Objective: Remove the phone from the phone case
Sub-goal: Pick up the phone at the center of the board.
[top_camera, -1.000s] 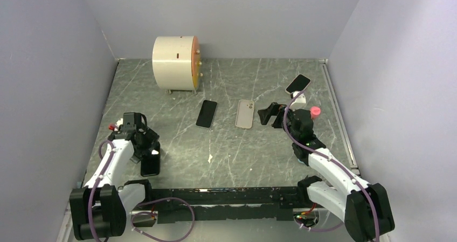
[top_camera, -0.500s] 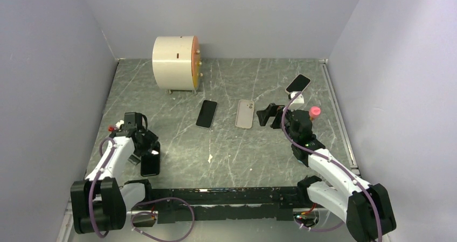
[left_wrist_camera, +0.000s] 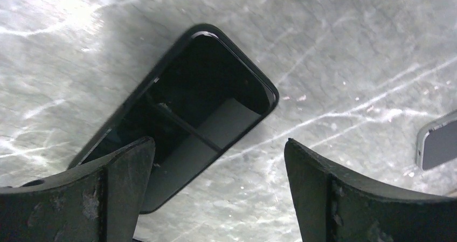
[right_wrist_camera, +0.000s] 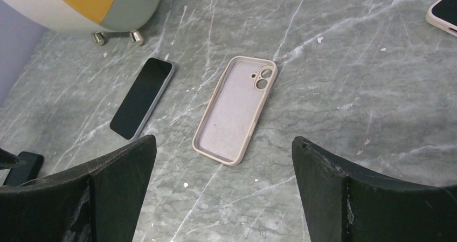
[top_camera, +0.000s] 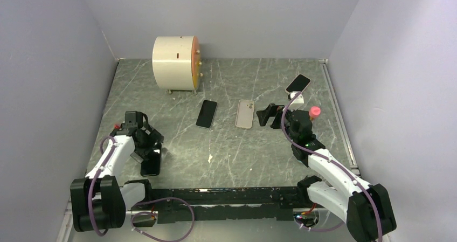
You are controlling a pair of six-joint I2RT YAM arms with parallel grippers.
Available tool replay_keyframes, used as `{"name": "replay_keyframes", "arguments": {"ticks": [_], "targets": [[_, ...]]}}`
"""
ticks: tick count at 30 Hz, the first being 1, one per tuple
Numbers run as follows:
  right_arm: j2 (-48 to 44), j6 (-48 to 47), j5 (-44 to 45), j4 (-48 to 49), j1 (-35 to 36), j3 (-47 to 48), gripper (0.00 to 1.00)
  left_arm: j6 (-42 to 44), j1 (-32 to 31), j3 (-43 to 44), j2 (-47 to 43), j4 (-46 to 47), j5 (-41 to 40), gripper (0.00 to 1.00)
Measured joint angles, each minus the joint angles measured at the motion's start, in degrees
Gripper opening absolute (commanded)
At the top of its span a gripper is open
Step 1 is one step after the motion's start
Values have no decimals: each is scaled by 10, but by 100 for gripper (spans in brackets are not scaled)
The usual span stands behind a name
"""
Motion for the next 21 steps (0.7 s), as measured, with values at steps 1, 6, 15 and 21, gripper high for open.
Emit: {"name": "replay_keyframes", "arguments": {"ticks": [1, 6, 15, 21], "targets": [[0, 0, 0, 0, 0, 0, 99, 0, -3, 0, -2, 0, 5, 94], [2, 0, 0, 0, 0, 0, 99, -4, -43, 0, -9, -9, 18, 94], [1, -2, 5, 0, 1, 0, 99, 26, -89, 87, 11, -65, -85, 95], [-9, -10, 24, 0, 10, 0, 99, 57, -9, 91, 41, -41, -73, 95]]}}
